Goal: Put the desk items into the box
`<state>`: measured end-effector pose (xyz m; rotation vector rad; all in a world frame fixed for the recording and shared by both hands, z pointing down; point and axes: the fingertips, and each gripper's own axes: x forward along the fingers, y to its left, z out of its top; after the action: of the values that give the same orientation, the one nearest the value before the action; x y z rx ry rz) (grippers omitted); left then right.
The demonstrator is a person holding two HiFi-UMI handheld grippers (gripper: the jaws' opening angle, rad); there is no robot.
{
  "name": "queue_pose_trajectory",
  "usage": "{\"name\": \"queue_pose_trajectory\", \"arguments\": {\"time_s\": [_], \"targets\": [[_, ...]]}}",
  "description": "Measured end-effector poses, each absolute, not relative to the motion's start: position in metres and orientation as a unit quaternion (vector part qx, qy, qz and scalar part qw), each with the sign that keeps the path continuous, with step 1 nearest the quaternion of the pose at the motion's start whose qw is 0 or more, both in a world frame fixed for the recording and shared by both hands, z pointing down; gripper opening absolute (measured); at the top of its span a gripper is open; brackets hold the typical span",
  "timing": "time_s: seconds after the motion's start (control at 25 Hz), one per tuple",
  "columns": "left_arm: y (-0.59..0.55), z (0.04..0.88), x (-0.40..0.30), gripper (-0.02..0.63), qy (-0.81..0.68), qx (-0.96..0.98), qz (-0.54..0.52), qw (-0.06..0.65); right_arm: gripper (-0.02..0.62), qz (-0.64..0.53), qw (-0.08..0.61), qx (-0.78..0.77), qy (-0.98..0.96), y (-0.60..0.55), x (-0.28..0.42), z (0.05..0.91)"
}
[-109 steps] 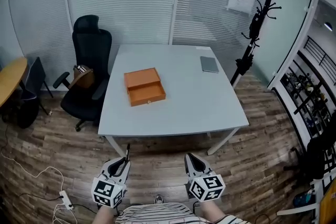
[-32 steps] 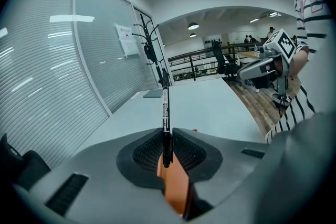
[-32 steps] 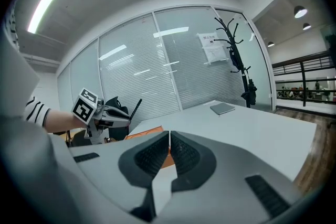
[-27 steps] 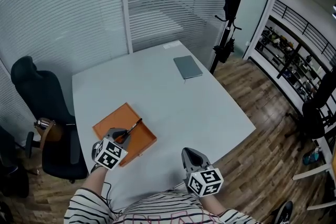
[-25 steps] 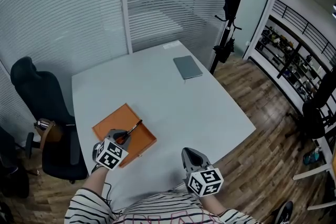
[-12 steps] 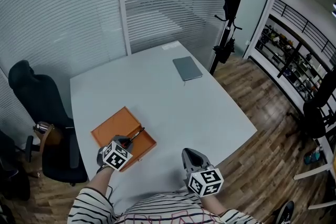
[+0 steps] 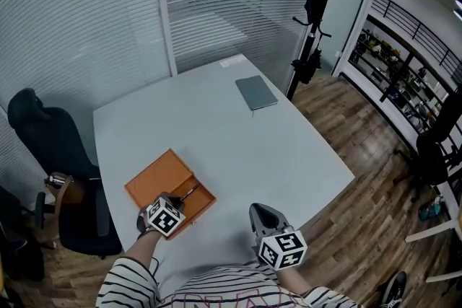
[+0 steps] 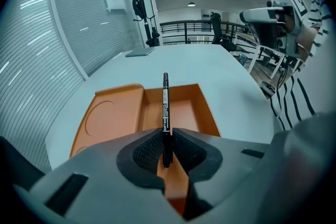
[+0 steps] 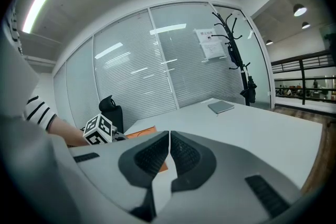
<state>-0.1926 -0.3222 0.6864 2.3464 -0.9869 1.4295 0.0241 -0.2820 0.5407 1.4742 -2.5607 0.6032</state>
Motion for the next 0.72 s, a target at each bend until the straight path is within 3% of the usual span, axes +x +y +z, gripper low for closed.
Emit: {"name": "queue_pose_trajectory", "arguments": {"time_s": [0.72], "targets": [[-0.324, 0.717, -0.203, 0.067, -0.329, 0.751, 0.562, 0.112, 0.026, 0.216, 0.065, 0.494, -0.84, -0.289, 0.027, 0.553]]}}
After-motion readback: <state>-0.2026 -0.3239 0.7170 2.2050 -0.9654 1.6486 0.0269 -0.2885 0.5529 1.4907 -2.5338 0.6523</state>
